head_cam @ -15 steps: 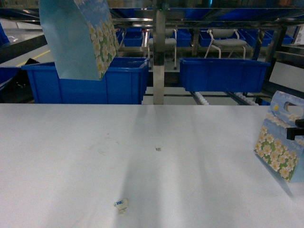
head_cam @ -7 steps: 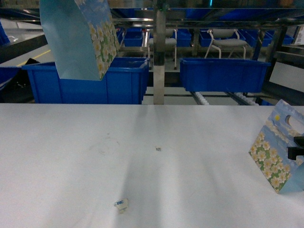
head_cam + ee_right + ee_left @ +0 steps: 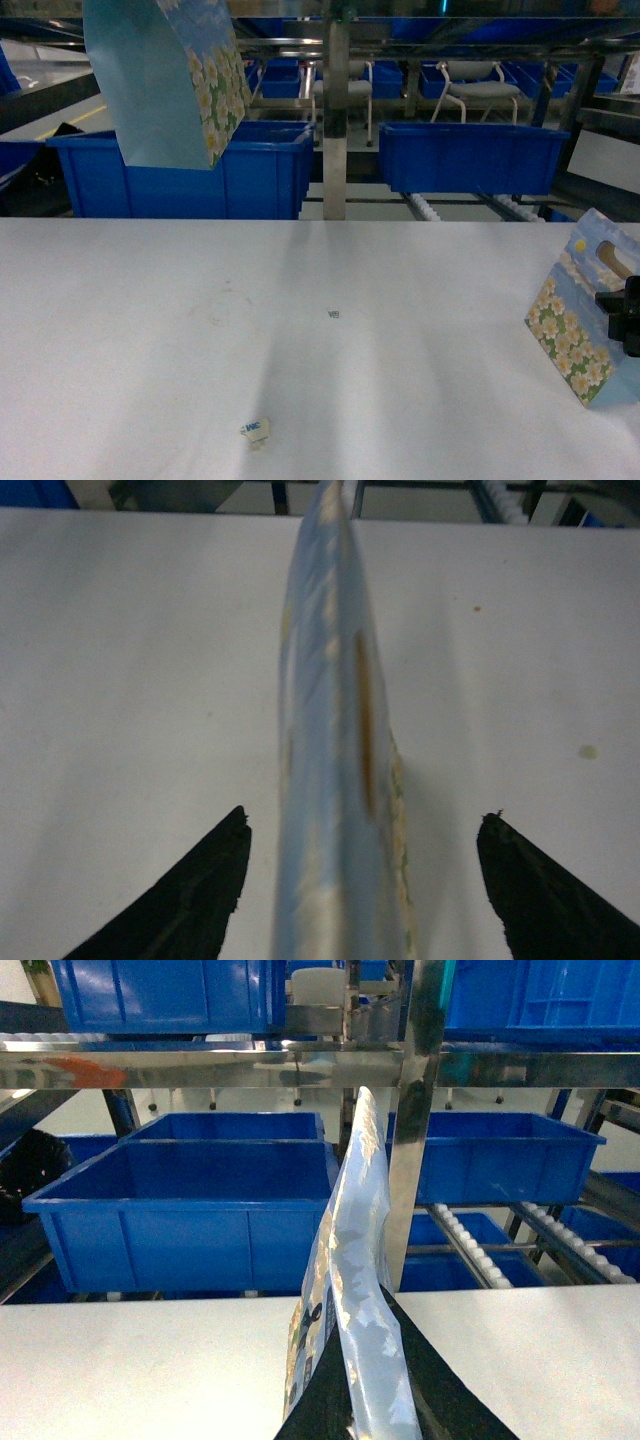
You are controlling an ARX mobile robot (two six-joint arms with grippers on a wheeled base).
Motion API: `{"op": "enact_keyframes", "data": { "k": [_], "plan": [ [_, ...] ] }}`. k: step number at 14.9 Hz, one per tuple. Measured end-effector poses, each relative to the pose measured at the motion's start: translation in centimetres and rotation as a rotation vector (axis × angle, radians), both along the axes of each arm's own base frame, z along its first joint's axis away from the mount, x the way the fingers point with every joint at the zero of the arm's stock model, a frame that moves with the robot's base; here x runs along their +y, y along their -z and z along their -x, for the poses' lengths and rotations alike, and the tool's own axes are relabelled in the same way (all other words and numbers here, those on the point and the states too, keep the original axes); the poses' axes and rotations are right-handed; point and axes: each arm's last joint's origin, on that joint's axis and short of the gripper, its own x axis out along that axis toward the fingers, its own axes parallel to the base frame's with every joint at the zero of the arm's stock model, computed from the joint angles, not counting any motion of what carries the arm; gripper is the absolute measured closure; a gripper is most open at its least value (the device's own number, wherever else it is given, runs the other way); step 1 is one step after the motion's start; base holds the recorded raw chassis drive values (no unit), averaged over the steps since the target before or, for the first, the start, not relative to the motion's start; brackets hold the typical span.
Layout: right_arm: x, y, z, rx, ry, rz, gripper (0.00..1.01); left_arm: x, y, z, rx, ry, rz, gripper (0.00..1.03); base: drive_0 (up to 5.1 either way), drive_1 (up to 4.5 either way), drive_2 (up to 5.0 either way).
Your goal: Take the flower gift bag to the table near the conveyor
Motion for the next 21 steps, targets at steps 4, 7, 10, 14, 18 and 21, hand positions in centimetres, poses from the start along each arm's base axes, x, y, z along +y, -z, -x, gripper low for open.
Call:
{"op": "enact_keyframes", "data": {
  "k": [4,7,10,14,18,21],
  "plan": [
    [-0.1,-4.8,-0.6,-0.161,0.030,0.003,0.03,0.0,0.0,0.0,0.000,0.000,0.000,1.01,0.0,0.00,0.0],
    [0.9,-10.9,0.5,-0.334,0.064,0.005,0.03,0.0,0.0,0.0,0.000,0.000,0.000,1.01,0.0,0.00,0.0],
    [2.6,-14.6,4.5,-0.392,0.102,0.003,0.03,0.0,0.0,0.0,0.000,0.000,0.000,1.01,0.0,0.00,0.0],
    [3.1,-17.4,8.2,-0.431,0.175,-0.007,0.03,0.1,0.1,0.0,0.004,0.013,0.006,1.01,0.0,0.00,0.0],
    [3.1,-17.0,8.0,-0.412,0.176,-0.008,0.03,1.7,2.7,-0.6,0.071,-0.062,0.028,1.01,0.0,0.00,0.0],
    [3.1,-17.0,8.0,-0.412,0.176,-0.008,0.03,2.7,6.5,-1.9,0.126,-0.099,0.041,1.01,0.0,0.00,0.0]
  ]
}}
